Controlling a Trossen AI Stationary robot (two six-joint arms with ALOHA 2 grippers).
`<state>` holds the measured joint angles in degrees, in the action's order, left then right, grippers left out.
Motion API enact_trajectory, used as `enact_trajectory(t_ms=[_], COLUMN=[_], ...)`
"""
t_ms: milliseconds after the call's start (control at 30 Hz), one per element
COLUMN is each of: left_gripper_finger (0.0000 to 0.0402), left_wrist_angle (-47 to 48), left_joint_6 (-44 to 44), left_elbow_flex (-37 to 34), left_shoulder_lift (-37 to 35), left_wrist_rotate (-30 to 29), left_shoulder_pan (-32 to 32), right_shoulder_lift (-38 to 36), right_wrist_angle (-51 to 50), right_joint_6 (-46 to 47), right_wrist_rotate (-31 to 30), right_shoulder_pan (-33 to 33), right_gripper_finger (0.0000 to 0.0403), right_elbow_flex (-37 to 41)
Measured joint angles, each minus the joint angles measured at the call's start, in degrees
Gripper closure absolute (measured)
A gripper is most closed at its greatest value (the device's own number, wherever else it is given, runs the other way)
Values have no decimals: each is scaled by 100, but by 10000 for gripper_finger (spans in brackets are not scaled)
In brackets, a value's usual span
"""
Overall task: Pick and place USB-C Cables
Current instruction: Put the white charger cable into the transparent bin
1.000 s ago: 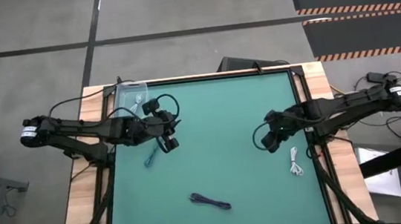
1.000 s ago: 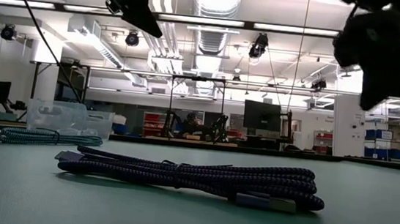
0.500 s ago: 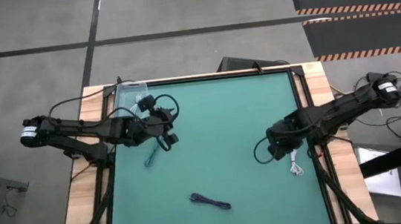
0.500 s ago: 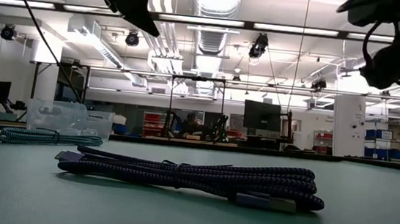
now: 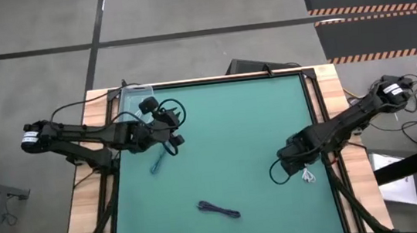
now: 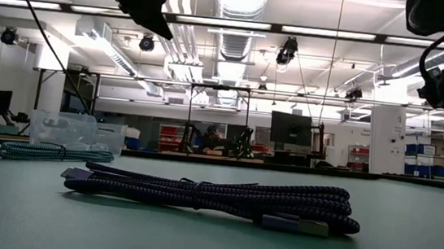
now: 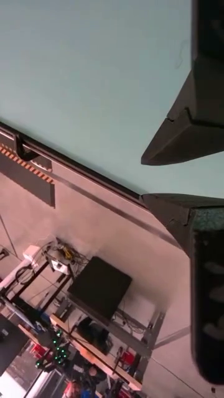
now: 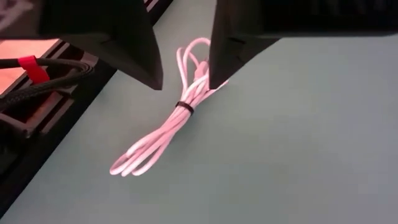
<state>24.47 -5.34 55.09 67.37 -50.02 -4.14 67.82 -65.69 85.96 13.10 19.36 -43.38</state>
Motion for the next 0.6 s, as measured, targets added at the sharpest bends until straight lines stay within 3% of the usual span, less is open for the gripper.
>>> enact_trajectory(t_ms=[267,600], left_gripper_finger=[334,334], left_wrist_angle=[-1,0], left_joint_6=[4,9], left_elbow_flex=[0,-2], left_shoulder_lift=[-2,-2], left_wrist_rotate=[-2,0], left_shoulder_pan=[0,0], right_shoulder_lift=[289,322], right_wrist_angle=[42,412], right_joint_6=[48,71], right_wrist_rotate=[-110,-111], right_shoulder_pan=[79,78], right_gripper_finger=[220,211], right_elbow_flex=[95,433])
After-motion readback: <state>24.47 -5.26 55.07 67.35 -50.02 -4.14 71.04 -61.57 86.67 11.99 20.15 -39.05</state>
